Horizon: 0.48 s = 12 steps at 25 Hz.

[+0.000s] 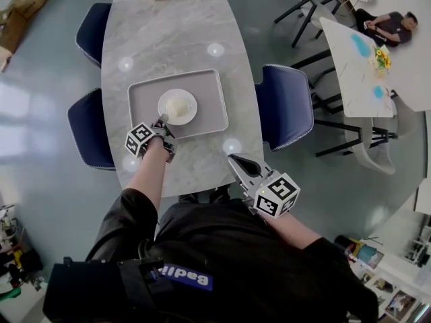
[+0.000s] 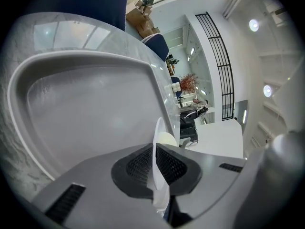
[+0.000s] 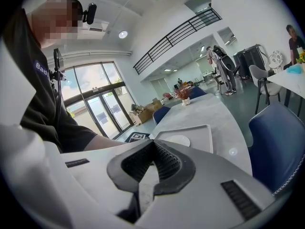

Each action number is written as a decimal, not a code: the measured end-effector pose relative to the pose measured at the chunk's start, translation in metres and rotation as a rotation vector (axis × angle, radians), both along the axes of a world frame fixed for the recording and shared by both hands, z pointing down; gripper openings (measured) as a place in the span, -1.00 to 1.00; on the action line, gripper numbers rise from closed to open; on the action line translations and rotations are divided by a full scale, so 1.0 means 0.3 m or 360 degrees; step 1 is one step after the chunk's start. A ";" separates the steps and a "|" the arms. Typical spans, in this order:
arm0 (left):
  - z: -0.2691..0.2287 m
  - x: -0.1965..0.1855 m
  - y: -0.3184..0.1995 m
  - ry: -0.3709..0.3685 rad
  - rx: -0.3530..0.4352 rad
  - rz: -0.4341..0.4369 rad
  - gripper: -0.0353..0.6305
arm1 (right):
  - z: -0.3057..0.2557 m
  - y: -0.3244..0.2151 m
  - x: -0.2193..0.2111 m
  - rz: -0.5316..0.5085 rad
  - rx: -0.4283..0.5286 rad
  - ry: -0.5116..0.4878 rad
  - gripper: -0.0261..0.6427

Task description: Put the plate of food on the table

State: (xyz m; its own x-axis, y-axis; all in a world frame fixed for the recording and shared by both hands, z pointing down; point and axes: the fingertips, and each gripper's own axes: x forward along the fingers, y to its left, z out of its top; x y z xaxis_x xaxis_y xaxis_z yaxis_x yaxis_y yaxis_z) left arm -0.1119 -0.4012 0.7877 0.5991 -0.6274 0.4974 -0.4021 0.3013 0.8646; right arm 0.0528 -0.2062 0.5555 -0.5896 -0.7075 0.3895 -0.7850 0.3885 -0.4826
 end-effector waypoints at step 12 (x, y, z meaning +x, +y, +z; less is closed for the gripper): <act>0.035 0.018 -0.028 -0.0319 -0.0056 0.0277 -0.46 | 0.011 -0.016 -0.010 -0.0019 0.0015 0.0015 -0.89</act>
State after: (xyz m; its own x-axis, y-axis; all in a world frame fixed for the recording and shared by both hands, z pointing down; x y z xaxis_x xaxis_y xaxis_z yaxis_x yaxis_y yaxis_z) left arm -0.1064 -0.4095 0.7981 0.5839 -0.5037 0.6367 -0.6127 0.2411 0.7527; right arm 0.0497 -0.2111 0.5587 -0.5944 -0.7043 0.3882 -0.7847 0.4022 -0.4717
